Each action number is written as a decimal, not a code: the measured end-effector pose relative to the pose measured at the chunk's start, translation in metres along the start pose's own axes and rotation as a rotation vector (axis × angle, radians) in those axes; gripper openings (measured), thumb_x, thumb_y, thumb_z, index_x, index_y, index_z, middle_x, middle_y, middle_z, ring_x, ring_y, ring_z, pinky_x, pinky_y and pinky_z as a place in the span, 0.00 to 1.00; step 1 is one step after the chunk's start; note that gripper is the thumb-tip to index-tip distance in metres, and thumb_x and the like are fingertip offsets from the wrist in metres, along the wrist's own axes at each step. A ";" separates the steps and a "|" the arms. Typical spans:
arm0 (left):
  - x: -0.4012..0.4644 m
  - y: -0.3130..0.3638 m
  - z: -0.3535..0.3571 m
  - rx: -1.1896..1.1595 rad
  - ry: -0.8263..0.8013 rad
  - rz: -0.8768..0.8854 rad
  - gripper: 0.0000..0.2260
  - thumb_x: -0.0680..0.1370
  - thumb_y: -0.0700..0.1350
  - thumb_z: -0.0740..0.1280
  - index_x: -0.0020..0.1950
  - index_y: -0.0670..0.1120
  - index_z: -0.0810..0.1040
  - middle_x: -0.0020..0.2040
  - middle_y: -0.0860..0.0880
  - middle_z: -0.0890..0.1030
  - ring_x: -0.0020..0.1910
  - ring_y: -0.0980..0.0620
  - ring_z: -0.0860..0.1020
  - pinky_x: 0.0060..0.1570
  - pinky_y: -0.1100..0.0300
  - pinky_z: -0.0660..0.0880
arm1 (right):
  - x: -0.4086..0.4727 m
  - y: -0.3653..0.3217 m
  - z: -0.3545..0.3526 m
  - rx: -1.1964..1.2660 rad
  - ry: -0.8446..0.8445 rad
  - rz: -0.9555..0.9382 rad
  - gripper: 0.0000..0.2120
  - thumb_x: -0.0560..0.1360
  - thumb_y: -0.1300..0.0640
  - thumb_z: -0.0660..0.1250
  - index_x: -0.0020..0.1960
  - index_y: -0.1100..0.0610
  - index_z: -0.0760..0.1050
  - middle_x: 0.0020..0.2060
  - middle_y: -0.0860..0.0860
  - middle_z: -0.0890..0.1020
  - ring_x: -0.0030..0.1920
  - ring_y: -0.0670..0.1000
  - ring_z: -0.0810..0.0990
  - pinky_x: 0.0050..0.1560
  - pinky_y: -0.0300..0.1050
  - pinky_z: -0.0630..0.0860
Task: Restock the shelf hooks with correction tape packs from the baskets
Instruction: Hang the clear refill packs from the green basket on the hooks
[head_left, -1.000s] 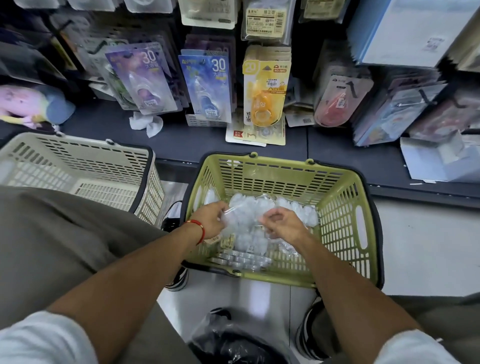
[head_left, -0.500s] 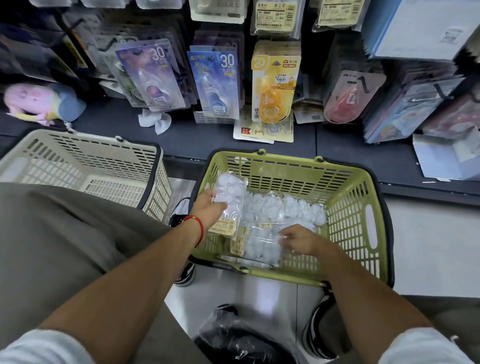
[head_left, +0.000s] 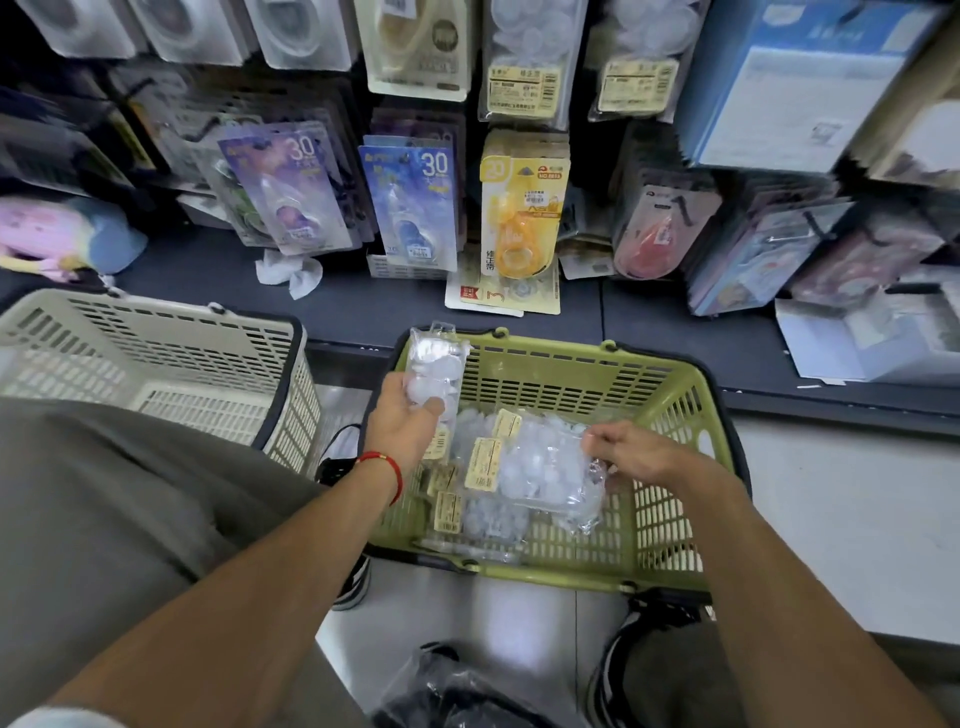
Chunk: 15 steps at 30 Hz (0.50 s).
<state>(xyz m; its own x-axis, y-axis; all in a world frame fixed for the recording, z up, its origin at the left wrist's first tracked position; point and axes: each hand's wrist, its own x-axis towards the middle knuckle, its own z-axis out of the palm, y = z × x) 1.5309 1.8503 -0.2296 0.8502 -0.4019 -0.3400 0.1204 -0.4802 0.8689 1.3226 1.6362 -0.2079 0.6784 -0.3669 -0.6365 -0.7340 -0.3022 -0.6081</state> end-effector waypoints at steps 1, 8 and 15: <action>0.000 0.004 -0.001 0.042 -0.008 0.050 0.13 0.78 0.45 0.71 0.59 0.54 0.72 0.49 0.53 0.79 0.52 0.47 0.80 0.48 0.55 0.76 | -0.002 -0.007 -0.006 -0.137 -0.023 -0.029 0.17 0.87 0.49 0.58 0.68 0.58 0.76 0.60 0.53 0.78 0.58 0.54 0.81 0.54 0.41 0.80; -0.015 0.024 0.008 0.493 -0.550 0.268 0.35 0.73 0.69 0.71 0.73 0.53 0.68 0.62 0.52 0.78 0.58 0.49 0.80 0.57 0.51 0.80 | -0.018 -0.067 -0.011 -0.314 -0.159 -0.218 0.13 0.87 0.47 0.57 0.49 0.49 0.74 0.48 0.49 0.78 0.52 0.57 0.80 0.61 0.59 0.78; -0.023 0.001 0.016 0.509 -0.777 0.051 0.46 0.69 0.58 0.82 0.81 0.48 0.64 0.71 0.53 0.74 0.66 0.53 0.74 0.67 0.61 0.71 | 0.002 -0.051 0.013 -0.057 0.145 -0.183 0.21 0.85 0.45 0.63 0.54 0.65 0.79 0.44 0.61 0.81 0.44 0.52 0.78 0.44 0.48 0.74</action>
<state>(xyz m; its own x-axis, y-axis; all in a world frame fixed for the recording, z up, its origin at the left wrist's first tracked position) 1.5028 1.8468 -0.2267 0.2440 -0.7528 -0.6113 -0.3033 -0.6580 0.6892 1.3613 1.6628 -0.1844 0.7919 -0.4230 -0.4404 -0.6024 -0.4233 -0.6767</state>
